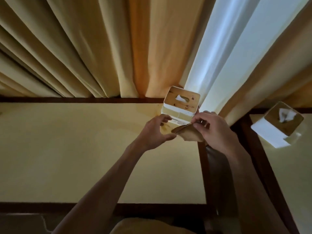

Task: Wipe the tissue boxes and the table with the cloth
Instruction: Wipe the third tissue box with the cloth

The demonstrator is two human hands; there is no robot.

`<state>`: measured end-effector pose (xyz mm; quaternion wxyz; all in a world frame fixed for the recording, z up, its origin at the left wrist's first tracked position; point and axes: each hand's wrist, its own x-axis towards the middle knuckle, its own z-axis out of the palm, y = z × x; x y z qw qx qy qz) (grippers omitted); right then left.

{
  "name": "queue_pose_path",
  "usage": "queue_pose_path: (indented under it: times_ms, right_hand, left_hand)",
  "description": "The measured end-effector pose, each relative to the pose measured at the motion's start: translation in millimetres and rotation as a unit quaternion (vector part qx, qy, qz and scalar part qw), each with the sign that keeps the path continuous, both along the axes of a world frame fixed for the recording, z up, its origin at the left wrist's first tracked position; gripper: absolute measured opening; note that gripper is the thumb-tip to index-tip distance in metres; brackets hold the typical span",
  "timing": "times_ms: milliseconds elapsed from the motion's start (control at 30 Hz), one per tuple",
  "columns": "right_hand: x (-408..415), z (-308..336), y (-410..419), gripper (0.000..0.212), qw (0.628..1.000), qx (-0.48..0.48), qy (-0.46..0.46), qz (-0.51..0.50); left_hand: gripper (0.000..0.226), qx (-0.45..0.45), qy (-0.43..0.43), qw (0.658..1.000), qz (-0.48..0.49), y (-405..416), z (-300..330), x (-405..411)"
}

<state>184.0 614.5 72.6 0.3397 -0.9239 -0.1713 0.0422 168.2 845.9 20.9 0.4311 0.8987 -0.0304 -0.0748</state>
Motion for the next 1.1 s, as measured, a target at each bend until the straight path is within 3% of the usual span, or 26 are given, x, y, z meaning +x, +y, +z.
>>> queue_pose_path:
  times_ms: [167, 367, 600, 733, 933, 1100]
  right_hand:
    - [-1, 4, 30, 0.015, 0.999, 0.012, -0.009, -0.047]
    - [-2, -4, 27, 0.01, 0.994, 0.02, -0.031, -0.1]
    - [11, -20, 19, 0.023, 0.964, 0.077, -0.037, -0.251]
    - [26, -27, 14, 0.029, 0.942, 0.111, -0.038, -0.315]
    - [59, -38, 1, 0.022, 0.954, 0.115, -0.019, -0.277]
    - [89, -40, 5, 0.02, 0.967, 0.095, -0.057, -0.231]
  left_hand:
    - [0.069, 0.017, 0.005, 0.996, -0.082, 21, 2, 34]
    - [0.028, -0.001, -0.042, 0.991, -0.129, 2, -4, 50]
    - [0.016, -0.077, -0.008, 0.996, -0.055, -26, -17, 57]
    - [0.012, -0.072, -0.01, 0.997, -0.028, -50, -23, 63]
    - [0.012, -0.047, -0.019, 0.997, 0.061, -76, -36, 66]
    - [0.018, -0.028, -0.005, 0.993, 0.118, -86, -37, 85]
